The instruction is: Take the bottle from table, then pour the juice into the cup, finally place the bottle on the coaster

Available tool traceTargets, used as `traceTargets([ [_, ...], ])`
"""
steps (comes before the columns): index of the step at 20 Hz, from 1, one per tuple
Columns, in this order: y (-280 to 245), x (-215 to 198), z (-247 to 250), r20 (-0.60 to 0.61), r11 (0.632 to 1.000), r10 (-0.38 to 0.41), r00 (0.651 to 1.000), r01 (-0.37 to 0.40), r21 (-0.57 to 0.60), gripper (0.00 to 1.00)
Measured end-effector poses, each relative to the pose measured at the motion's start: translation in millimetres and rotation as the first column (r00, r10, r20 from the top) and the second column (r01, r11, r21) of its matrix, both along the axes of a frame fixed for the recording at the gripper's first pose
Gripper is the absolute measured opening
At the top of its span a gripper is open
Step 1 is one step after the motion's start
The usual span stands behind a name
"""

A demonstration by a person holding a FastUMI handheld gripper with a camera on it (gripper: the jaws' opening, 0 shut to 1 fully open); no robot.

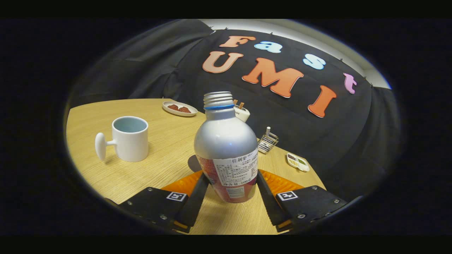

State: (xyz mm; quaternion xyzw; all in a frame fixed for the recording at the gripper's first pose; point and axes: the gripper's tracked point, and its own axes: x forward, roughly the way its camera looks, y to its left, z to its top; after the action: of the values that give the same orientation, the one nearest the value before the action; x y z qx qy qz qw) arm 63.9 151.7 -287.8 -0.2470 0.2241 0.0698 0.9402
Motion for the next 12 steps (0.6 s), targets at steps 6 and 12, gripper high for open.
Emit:
traceTargets([
  [6, 14.8, 11.0, 11.7, 0.041, 0.975, 0.066, 0.997, -0.056, -0.216, 0.78],
  [12, 28.2, 13.9, 21.2, 0.066, 0.902, 0.139, 0.988, -0.099, -0.421, 0.78],
])
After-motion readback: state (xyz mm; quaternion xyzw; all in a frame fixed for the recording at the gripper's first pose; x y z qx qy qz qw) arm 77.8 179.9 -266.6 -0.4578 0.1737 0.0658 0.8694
